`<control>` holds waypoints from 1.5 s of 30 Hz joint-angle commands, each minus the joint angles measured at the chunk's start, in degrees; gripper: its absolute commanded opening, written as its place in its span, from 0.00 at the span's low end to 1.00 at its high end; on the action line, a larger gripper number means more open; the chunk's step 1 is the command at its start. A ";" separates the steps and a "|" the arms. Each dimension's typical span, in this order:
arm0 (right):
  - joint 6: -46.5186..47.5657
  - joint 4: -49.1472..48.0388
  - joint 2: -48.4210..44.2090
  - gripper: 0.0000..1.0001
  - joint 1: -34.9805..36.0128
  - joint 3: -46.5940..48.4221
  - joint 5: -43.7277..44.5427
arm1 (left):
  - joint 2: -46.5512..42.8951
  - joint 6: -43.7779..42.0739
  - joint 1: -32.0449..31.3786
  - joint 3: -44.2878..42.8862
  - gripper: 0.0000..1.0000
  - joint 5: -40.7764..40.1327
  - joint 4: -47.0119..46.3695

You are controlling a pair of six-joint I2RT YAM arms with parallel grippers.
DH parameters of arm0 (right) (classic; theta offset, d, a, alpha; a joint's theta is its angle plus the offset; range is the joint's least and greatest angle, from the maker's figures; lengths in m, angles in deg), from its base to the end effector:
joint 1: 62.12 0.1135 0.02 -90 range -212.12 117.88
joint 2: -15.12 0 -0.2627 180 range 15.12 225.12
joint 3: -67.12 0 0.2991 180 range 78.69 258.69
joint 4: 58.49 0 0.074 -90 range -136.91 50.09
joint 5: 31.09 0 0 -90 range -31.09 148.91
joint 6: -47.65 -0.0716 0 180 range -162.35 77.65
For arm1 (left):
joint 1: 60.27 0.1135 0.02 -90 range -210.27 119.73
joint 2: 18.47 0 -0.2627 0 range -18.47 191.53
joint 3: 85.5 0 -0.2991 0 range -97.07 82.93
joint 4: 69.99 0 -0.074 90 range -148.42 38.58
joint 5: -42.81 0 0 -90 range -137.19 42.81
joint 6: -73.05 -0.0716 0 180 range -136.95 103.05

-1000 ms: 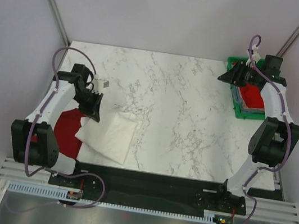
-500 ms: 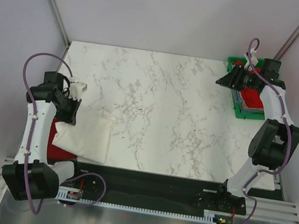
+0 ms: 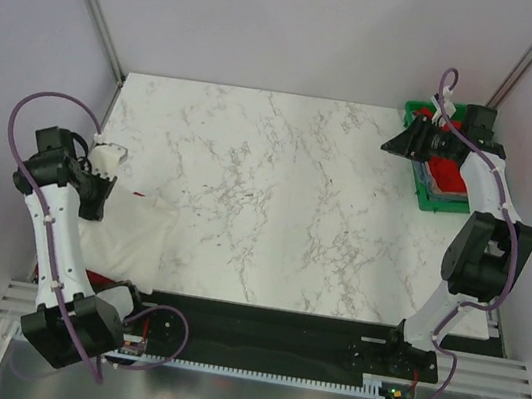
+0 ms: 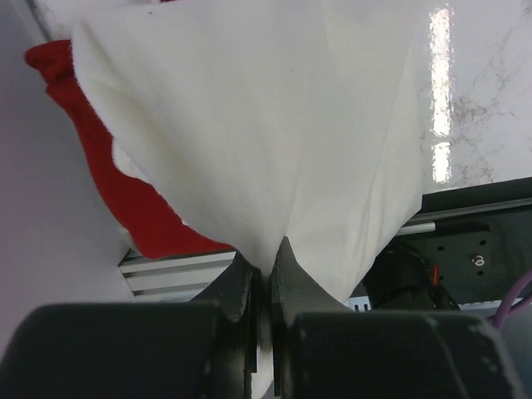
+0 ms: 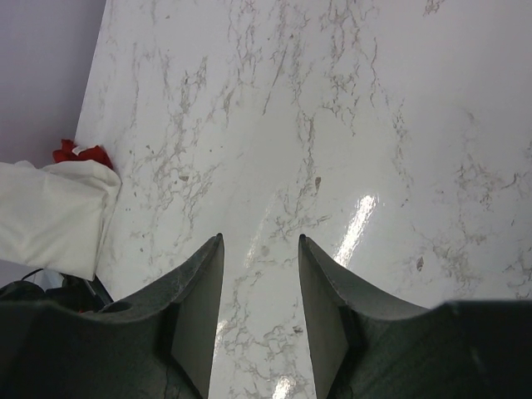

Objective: Fold and stack the t-shirts
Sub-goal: Neatly place the folded tshirt to the corner

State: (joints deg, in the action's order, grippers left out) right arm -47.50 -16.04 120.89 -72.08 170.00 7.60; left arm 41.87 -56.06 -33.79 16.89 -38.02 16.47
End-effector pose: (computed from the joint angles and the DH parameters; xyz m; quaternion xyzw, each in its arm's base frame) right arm 0.4761 -0.0269 0.2668 -0.0534 0.8482 0.3858 0.3590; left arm 0.2083 0.0910 0.2953 0.1222 0.9729 0.0314 0.1939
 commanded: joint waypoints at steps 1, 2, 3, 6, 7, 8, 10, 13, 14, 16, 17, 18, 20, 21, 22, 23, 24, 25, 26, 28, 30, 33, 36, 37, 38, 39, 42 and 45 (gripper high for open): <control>1.54 -0.99 -3.03 0.49 0.29 -0.43 -2.39 | 1.44 -6.76 2.78 -6.37 0.02 0.50 -0.45; 1.54 -1.08 -3.12 0.49 0.37 -0.86 -2.39 | 1.80 -7.46 4.09 -7.34 0.02 0.67 -0.19; 1.54 -1.08 -3.21 0.49 0.38 -1.04 -2.39 | 2.24 -7.99 4.63 -8.83 0.02 0.85 0.08; 1.54 -1.34 -3.04 0.49 0.55 -1.22 -2.48 | 2.94 -10.10 6.56 -11.03 0.02 0.85 1.31; 1.37 -1.43 -2.86 0.49 0.64 -1.13 -2.48 | 3.12 -10.71 6.83 -11.39 0.02 0.85 1.66; 1.28 -1.52 -2.77 0.49 0.81 -0.87 -2.48 | 3.12 -10.89 7.18 -11.56 0.02 0.76 1.92; 0.67 -1.78 -2.16 0.49 1.08 -0.52 -2.48 | 3.12 -11.33 7.27 -11.39 0.02 0.24 2.28; 0.49 -2.04 -1.45 0.49 1.61 0.19 -2.39 | 2.95 -11.69 7.80 -9.64 0.02 -0.55 0.88; 0.40 -2.04 -1.28 0.49 1.87 0.27 -2.39 | 2.86 -11.77 7.97 -8.85 0.02 -1.51 0.09; 0.31 -2.22 -0.84 0.49 2.13 0.36 -2.48 | 2.94 -12.12 8.50 -6.22 0.02 -2.66 -3.08; 0.23 -2.31 -0.66 0.49 2.31 0.54 -2.57 | 3.12 -12.30 9.46 -4.29 0.02 -3.62 -4.48; 0.31 -2.22 -0.40 0.49 2.40 0.63 -2.65 | 3.47 -12.56 10.25 -3.49 0.02 -3.81 -5.54; 0.84 -2.13 -0.31 0.49 2.48 0.98 -2.74 | 4.09 -13.44 12.79 -1.21 0.02 -4.07 -8.35; 1.01 -2.13 -0.13 0.49 2.49 1.06 -2.57 | 4.17 -13.79 13.50 -0.41 0.02 -3.98 -9.14; 1.10 -2.13 -0.05 0.49 2.49 1.15 -2.65 | 4.44 -14.23 14.29 0.38 0.02 -4.16 -11.59; 1.02 -2.13 0.13 0.48 2.49 1.24 -2.66 | 4.53 -14.24 15.35 1.87 0.02 -4.25 -12.39; 0.84 -2.22 0.22 0.48 2.49 1.24 -2.74 | 4.79 -14.15 15.97 2.40 0.02 -4.07 -13.27; 0.93 -2.22 0.22 0.49 2.75 1.15 -2.74 | 5.14 -13.97 16.58 2.84 0.02 -3.98 -15.02; 1.02 -2.22 0.31 0.49 2.84 1.07 -2.74 | 5.49 -13.80 16.85 3.80 0.02 -3.98 -16.08; 0.93 -2.40 0.31 0.48 3.19 1.07 -2.66 | 6.11 -13.27 17.20 4.43 0.02 -3.98 -17.84; 0.58 -2.66 0.39 0.49 3.63 1.07 -2.57 | 7.42 -12.49 17.20 5.22 0.02 -3.98 -19.95; 0.49 -2.83 0.57 0.48 4.07 1.42 -2.57 | 9.88 -11.34 17.20 5.66 0.02 -5.12 -22.76; 0.05 -3.10 0.92 0.49 4.33 1.86 -2.48 | 11.73 -11.42 17.20 6.54 0.02 -7.32 -25.58; 0.05 -3.19 0.92 0.49 4.42 1.86 -2.48 | 12.00 -11.34 17.11 6.63 0.02 -7.50 -25.93; -0.04 -3.27 1.10 0.49 4.51 1.86 -2.39 | 12.35 -11.25 17.20 6.80 0.02 -8.11 -26.37; -0.13 -3.36 1.19 0.48 4.51 1.77 -2.39 | 12.61 -10.99 17.20 6.98 0.02 -8.29 -26.99; -0.39 -3.89 1.19 0.48 4.77 1.24 -2.22 | 13.23 -10.72 17.20 7.77 0.02 -8.99 -27.78; -0.57 -4.50 1.10 0.48 5.21 0.54 -2.04 | 13.32 -10.63 17.46 9.17 0.02 -10.75 -29.62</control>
State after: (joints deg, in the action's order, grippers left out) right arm -48.16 -17.81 121.88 -67.42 169.50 6.66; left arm 55.11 -67.06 -16.98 25.33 -45.65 -7.90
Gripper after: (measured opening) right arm 0.487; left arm 0.056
